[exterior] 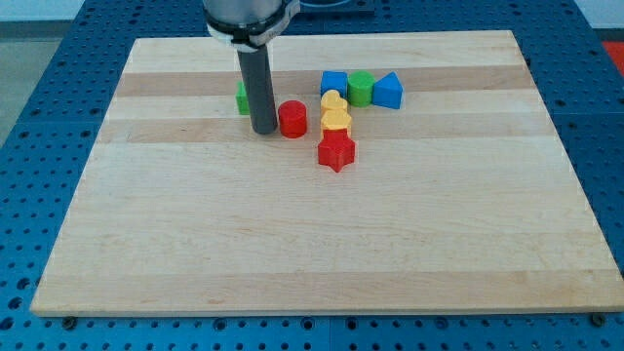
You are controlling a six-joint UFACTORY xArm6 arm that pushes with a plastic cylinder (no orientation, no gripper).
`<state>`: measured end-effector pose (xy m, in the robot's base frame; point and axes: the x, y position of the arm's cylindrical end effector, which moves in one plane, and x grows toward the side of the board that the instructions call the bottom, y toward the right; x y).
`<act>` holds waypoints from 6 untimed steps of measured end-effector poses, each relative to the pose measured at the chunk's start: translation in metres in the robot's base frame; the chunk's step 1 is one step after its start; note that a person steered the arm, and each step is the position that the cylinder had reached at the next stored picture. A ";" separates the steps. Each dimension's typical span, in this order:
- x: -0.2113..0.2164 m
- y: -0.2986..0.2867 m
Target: Slide the red circle left to the red star
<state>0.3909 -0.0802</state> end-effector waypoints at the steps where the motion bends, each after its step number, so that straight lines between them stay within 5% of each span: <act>1: -0.018 -0.012; 3: -0.078 0.009; 6: -0.017 0.036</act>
